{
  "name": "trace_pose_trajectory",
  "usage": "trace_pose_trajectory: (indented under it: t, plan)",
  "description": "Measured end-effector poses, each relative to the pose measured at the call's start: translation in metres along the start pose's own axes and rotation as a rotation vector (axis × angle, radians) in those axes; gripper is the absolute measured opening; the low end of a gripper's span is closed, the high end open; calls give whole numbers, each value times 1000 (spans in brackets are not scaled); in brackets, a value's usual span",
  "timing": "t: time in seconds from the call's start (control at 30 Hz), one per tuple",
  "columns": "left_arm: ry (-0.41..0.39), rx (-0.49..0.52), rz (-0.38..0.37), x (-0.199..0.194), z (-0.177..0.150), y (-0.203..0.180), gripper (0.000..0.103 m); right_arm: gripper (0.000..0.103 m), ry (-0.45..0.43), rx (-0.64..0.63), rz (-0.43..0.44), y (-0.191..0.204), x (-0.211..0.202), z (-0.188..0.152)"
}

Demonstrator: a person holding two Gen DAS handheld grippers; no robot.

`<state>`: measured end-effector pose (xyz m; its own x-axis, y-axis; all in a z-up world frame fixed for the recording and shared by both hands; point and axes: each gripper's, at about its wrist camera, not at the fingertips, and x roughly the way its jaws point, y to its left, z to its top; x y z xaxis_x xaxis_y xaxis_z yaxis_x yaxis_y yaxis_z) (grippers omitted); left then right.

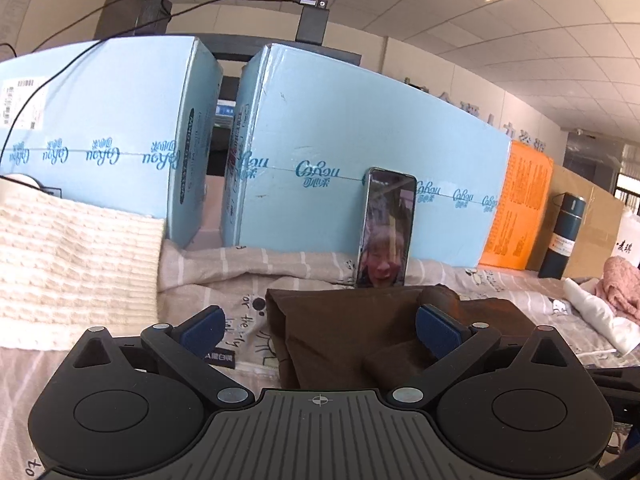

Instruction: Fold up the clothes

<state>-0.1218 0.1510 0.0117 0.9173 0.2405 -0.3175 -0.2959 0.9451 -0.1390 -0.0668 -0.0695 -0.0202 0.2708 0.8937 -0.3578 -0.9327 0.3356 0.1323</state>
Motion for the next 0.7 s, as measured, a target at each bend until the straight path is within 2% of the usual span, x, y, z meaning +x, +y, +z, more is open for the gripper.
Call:
trace_pose_trajectory:
  t: [0.03,0.17,0.2,0.27,0.4,0.43,0.5,0.57,0.63,0.7]
  plan:
    - [-7,11,5,-1,4,-3,103,59,-21,6,9,0,-4,1]
    - [17,28,6,-2,18,-18,103,84,-108,56,38,-6,-25,9]
    - [32,14,1,0,20,-20,103,86,-122,72,31,-11,-29,12]
    - [76,-34,-18,5,22,-24,103,88,-151,107,1,-22,-38,17]
    - [211,-118,-103,26,18,-31,103,92,-164,277,-95,-64,-51,17]
    - [259,-159,-130,34,14,-30,103,92,-142,360,-85,-79,-52,15]
    - [361,-254,-187,51,7,-25,103,92,-100,553,-11,-110,-50,5]
    - [459,-383,-202,66,-4,-16,102,92,-76,711,60,-135,-49,-4]
    - [460,-445,-222,69,-10,-11,102,92,-83,785,92,-144,-52,-10]
    - [468,-485,-274,69,-12,-10,102,92,-85,784,92,-142,-53,-10]
